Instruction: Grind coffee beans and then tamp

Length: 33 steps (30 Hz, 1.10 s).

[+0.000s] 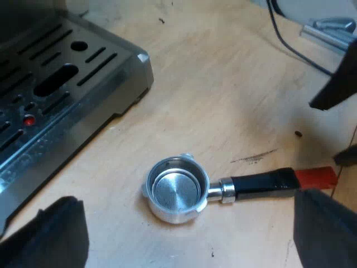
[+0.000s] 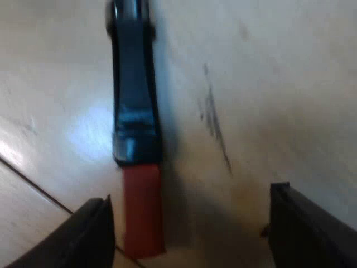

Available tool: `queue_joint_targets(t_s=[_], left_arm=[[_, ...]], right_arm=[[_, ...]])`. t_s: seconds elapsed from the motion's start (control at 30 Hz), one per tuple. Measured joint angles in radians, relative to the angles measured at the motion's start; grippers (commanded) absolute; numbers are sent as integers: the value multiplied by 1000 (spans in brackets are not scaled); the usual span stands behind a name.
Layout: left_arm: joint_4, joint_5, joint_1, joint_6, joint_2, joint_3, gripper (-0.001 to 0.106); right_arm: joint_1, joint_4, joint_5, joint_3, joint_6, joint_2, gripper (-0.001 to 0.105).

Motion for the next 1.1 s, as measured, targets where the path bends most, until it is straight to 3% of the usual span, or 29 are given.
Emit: queue_joint_targets(t_s=[0.2,0.33,0.37,0.4,0.43,0.57,0.87,0.97,1.0,1.1], left_arm=[[118,-53,0,1,-116,-32,76],[189,-86,0,-4,-173,-35,76],[208,-97,0,-13,-178,-37,76],[238,-111,0,-26,-187,-40,76],[323,-132,0,-30,-198,-66,76],[403,-222,0,-33,-199,-135,76],[417,-248,0,-34,-200,-178,76],[421,-255,0,-34,-200,-178,76],[421,-326,0,-34,-200,-178,76],[421,-330,0,-34,-200,-178,76]], right_arm=[[0,4,18,-91,-26,-25,61],[0,-7,18,-106,-32,-37,61],[3,-20,18,-120,-45,-49,61],[41,-115,21,-128,-101,-110,61],[50,-127,23,-128,-103,-117,61],[119,-199,28,-128,-136,-142,61],[160,-311,37,-123,-173,-113,61],[160,-470,50,-67,-224,-42,61],[160,-512,50,-54,-231,-22,62],[160,-588,53,-37,-235,13,67]])
